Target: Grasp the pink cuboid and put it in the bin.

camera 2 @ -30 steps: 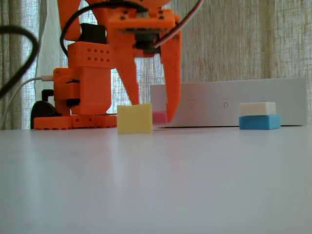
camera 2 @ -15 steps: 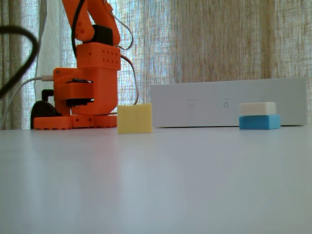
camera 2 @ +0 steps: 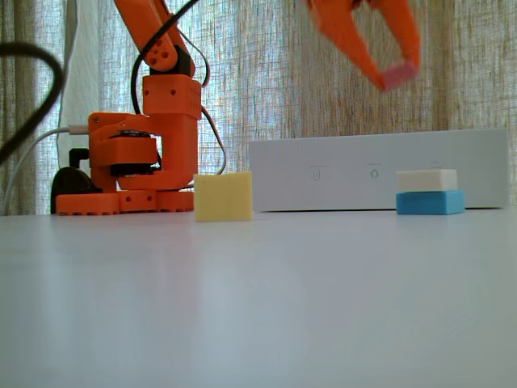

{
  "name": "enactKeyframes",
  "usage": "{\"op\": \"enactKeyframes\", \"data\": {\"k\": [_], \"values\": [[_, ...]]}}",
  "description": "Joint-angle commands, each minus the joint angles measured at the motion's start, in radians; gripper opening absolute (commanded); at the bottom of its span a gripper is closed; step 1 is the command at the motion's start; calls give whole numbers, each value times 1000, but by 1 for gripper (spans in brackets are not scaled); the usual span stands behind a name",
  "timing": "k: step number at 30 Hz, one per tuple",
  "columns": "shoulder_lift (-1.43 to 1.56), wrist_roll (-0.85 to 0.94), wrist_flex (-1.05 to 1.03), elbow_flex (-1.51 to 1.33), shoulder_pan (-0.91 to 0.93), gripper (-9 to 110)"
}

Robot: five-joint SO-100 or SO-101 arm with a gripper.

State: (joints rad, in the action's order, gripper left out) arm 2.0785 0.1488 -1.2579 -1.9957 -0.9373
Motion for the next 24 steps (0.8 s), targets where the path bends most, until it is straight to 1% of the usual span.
{"op": "enactKeyframes", "data": {"k": [1, 5, 6, 7, 8, 10, 12, 16, 19, 21, 24], "values": [[94, -29, 132, -141, 26, -8], [156, 6, 201, -344, 37, -7], [173, 20, 202, -379, 40, -1], [190, 20, 196, -405, 41, 9], [209, 17, 193, -425, 41, 17], [236, 20, 190, -453, 41, 38], [256, 29, 210, -465, 41, 46], [298, 64, 262, -462, 48, 50], [344, 138, 305, -453, 64, 49], [387, 153, 331, -423, 101, 49], [449, 153, 442, -359, 198, 46]]}}
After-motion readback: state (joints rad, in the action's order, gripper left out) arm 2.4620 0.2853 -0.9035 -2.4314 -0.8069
